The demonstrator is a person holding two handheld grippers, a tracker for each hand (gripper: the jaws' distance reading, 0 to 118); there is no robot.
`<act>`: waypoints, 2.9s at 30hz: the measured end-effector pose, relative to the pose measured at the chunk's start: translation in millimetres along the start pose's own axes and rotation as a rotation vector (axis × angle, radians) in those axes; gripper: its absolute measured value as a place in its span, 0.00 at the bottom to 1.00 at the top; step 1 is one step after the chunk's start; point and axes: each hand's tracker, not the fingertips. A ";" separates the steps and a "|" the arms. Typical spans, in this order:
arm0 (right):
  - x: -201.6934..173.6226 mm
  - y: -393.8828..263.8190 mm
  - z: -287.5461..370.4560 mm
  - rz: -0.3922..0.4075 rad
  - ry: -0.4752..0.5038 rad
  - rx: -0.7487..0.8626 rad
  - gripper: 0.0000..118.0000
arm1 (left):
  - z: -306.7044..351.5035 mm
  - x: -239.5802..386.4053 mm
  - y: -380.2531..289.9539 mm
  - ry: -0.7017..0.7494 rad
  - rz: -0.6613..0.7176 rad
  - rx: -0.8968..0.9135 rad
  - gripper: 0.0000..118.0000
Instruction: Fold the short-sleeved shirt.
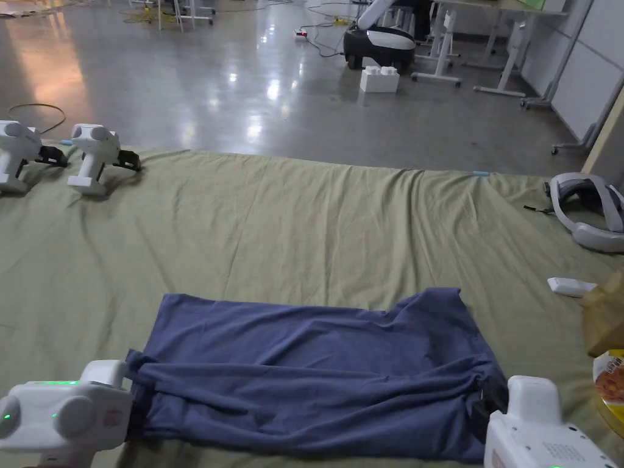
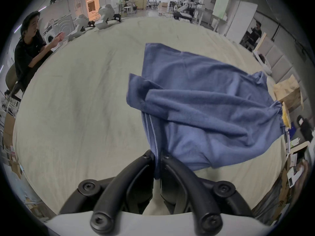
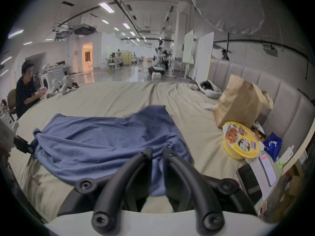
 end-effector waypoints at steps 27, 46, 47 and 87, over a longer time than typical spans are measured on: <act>35.6 -8.6 -65.9 0.072 0.062 -0.367 0.09 | 49.4 4.4 -6.1 -0.033 -0.015 0.120 0.07; 48.4 -52.4 43.0 0.093 0.064 -0.438 0.09 | 96.8 -26.3 -80.3 -0.012 -0.037 0.053 0.07; 48.1 -59.4 42.8 0.099 0.060 -0.453 0.09 | 91.9 -28.1 -87.3 -0.010 -0.033 0.040 0.07; -94.7 79.0 99.5 -0.019 0.070 0.566 0.11 | 157.8 87.7 -7.0 -0.004 -0.056 0.947 0.04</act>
